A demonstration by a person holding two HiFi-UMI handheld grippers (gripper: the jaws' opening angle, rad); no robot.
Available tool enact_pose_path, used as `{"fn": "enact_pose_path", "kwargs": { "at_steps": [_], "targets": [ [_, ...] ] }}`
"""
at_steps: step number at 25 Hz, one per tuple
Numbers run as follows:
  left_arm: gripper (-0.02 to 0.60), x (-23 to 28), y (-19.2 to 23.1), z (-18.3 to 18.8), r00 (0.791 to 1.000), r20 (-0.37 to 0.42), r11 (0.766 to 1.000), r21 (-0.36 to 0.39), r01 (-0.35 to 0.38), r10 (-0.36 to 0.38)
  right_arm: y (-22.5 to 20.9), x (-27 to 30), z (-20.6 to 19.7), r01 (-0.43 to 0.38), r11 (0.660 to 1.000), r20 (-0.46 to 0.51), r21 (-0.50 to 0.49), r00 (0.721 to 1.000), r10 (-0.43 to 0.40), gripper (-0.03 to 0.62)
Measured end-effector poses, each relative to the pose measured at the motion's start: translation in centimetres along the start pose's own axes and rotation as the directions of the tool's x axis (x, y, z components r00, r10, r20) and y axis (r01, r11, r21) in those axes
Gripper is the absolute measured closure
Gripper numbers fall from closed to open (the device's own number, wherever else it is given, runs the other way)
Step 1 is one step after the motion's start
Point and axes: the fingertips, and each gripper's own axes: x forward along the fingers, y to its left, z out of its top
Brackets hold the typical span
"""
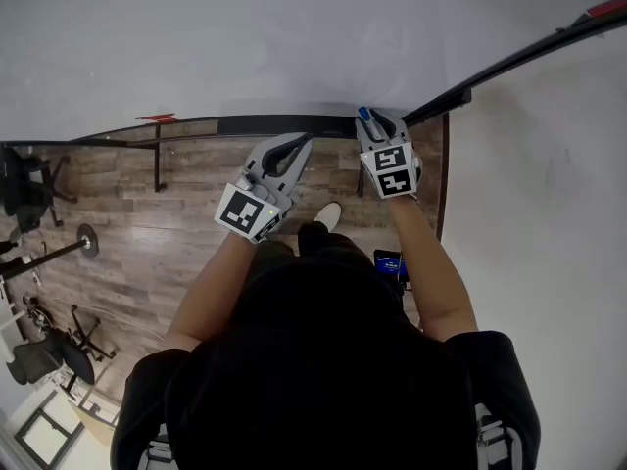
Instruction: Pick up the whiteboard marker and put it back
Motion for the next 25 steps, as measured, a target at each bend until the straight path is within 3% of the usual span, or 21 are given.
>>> {"fn": "enact_pose_path", "kwargs": {
  "at_steps": [8, 18, 25],
  "targets": [
    [0.578, -0.8, 0.3, 0.6, 1.000, -0.014, 1.000, 0.010, -0.021, 0.021, -0.1, 0.5, 0.0, 0.023, 0.999, 0.002, -0.031, 1.000, -0.023, 0.526],
    [0.578, -3.2, 1.2, 2.9, 1.000, 0.005, 0.999, 0.029, -0.027, 0.027, -0.1, -2.8, 3.1, 0.059, 0.998, 0.138, 0.028, 0.988, -0.062, 0.530],
    [0.578, -6.1, 3.0, 3.4, 1.000, -0.031, 0.999, 0.048, 0.000, 0.001, 2.2, -5.4, 7.0, 0.111, 0.992, 0.216, 0.062, 0.969, -0.122, 0.530]
  ]
}}
